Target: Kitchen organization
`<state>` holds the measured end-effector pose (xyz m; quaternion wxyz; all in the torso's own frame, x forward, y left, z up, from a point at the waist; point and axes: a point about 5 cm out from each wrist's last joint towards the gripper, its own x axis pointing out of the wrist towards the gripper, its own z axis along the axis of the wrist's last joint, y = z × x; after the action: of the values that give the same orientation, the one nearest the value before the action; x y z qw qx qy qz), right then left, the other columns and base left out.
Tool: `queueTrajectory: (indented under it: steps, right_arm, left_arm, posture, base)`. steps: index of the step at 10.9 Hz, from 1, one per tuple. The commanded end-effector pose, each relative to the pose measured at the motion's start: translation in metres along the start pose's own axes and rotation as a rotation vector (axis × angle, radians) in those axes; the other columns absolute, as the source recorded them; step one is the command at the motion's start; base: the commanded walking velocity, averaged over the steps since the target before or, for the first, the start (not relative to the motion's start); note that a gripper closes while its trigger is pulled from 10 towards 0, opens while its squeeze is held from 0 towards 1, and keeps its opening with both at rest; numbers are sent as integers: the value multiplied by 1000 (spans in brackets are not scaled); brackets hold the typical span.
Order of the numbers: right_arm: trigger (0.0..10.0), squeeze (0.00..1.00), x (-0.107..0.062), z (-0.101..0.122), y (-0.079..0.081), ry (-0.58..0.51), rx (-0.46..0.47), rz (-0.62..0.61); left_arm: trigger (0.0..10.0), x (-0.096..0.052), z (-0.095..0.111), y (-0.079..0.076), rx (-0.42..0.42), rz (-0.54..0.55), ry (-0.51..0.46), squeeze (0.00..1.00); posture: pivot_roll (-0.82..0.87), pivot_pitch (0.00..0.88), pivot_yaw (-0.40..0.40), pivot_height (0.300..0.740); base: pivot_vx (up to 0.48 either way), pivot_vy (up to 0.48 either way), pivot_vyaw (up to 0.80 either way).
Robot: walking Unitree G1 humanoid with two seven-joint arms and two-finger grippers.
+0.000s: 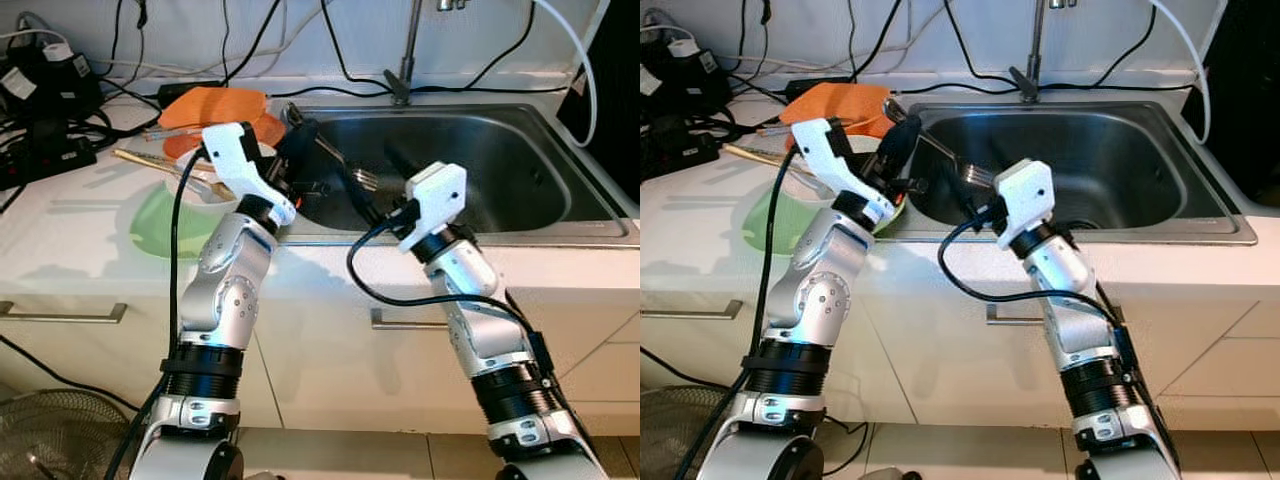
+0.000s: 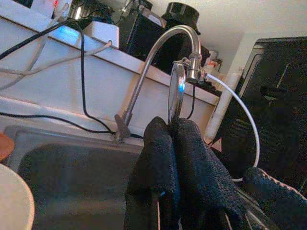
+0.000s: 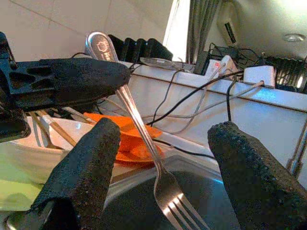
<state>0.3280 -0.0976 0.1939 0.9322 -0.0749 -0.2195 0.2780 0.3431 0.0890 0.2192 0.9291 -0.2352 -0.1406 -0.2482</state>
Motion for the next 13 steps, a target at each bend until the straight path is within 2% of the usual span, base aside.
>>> queueTrajectory:
  steps: [1, 5, 6, 9, 13]
  right_arm:
    - [10000, 0, 2, 3, 5, -6, -6, 27]
    - [10000, 0, 7, -4, 25, 21, -1, 69]
    - [10000, 0, 8, -4, 25, 23, 5, 66]
    - [10000, 0, 11, -6, 21, 44, -30, 28]
    - [10000, 0, 15, -10, 9, 75, -64, -86]
  left_arm:
    - [10000, 4, 3, -4, 37, -34, 1, 0]
    - [10000, 4, 0, -9, 43, -94, 29, 0]
    - [10000, 3, 1, -11, 42, -103, 29, 0]
    - [10000, 0, 3, -14, 47, -132, 40, 0]
    - [10000, -2, 3, -13, 59, -148, 63, 0]
  posture:
    - [50, 0, 84, 740]
    - [66, 0, 78, 740]
    - [71, 0, 75, 740]
    - [80, 0, 69, 740]
    - [87, 0, 71, 740]
  base:
    - [0, 0, 0]
    - [0, 0, 0]
    - [0, 0, 0]
    - [0, 0, 0]
    - [0, 0, 0]
